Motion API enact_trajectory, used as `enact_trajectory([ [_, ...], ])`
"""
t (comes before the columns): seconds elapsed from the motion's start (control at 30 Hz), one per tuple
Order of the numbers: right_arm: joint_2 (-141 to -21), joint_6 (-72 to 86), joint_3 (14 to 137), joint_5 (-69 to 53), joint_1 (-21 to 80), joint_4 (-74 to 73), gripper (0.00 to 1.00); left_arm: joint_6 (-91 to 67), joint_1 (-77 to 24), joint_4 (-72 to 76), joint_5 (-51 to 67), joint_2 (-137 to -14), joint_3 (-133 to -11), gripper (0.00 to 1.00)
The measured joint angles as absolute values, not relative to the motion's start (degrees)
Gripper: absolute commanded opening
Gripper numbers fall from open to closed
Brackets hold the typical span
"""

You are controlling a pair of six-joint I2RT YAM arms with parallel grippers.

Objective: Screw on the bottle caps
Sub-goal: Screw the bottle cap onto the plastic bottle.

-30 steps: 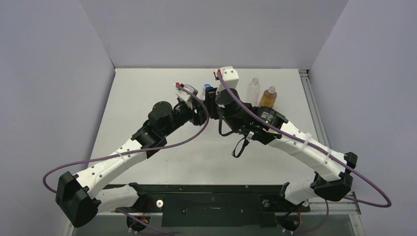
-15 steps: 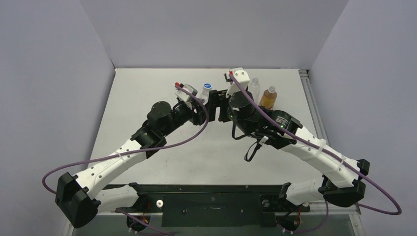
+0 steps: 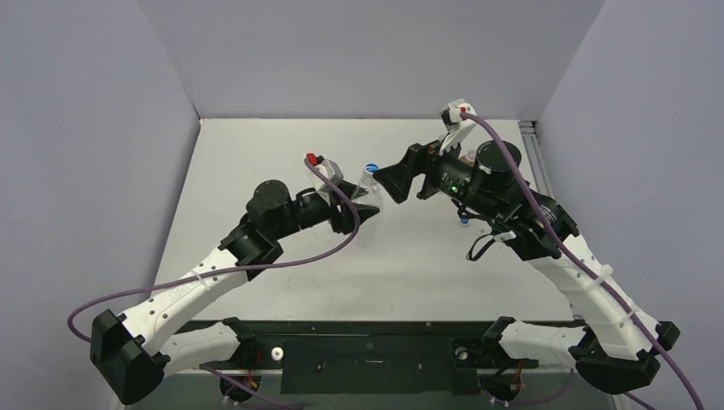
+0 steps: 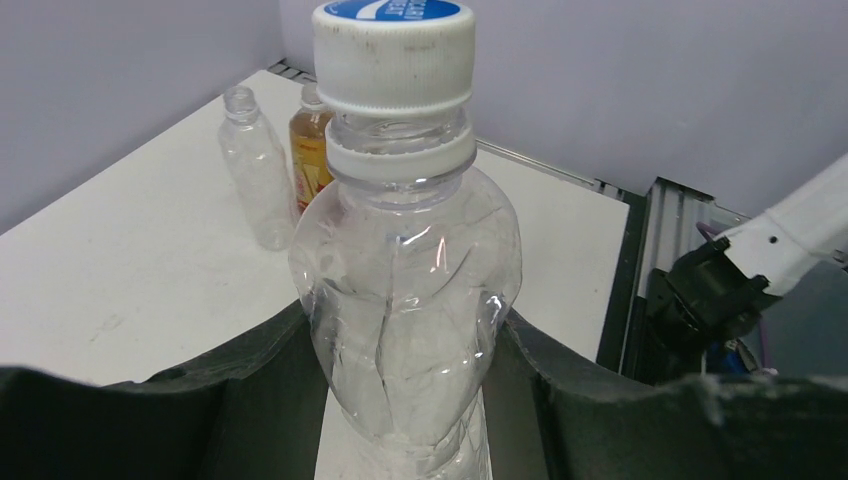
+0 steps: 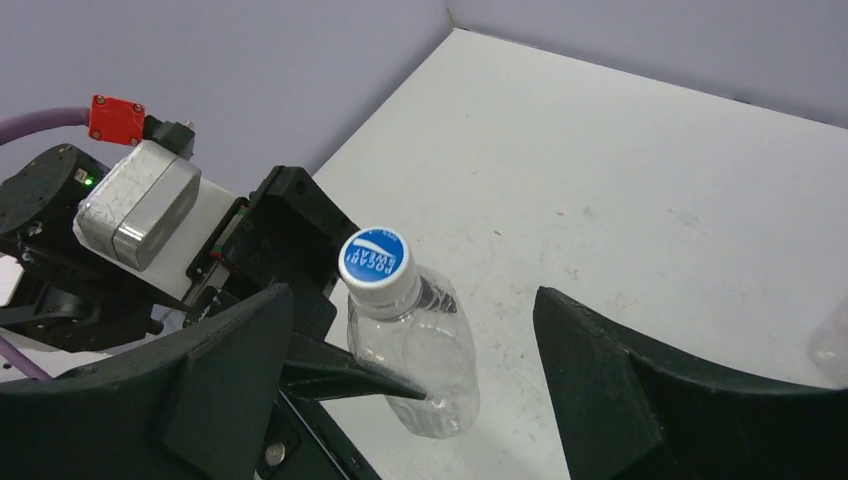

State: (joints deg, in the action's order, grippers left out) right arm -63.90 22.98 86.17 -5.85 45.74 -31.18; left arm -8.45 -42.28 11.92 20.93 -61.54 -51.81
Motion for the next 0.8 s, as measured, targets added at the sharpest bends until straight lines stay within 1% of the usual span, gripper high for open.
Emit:
enact_trajectory([
  [0.1,-64.38,23.03,85.73,-12.01,42.89,-28.23,0.86,-8.71,-42.28,11.88,24.43,-61.3,-51.55,0.0],
  [0.2,-65.67,23.18,85.69,-16.19,42.59,-26.09,0.86,-8.97,-42.28,11.81,27.38,-61.17,-51.31,0.0],
  [0.4,-67.79,24.05,84.84,-19.88,42.54,-23.53,0.85,-9.85,-42.28,11.81,30.57,-61.17,-51.27,0.0],
  [0.5,-67.83,24.32,84.44,-19.99,42.89,-23.22,0.82,-10.07,-42.28,11.81,31.57,-61.17,-51.27,0.0],
  [0.67,-67.83,24.64,84.27,-19.94,43.48,-22.72,0.73,-10.48,-42.28,11.86,32.51,-61.17,-51.24,0.0],
  [0.8,-67.7,24.69,83.07,-19.77,43.62,-22.33,0.7,-11.14,-42.28,12.08,33.32,-61.17,-51.24,0.0],
])
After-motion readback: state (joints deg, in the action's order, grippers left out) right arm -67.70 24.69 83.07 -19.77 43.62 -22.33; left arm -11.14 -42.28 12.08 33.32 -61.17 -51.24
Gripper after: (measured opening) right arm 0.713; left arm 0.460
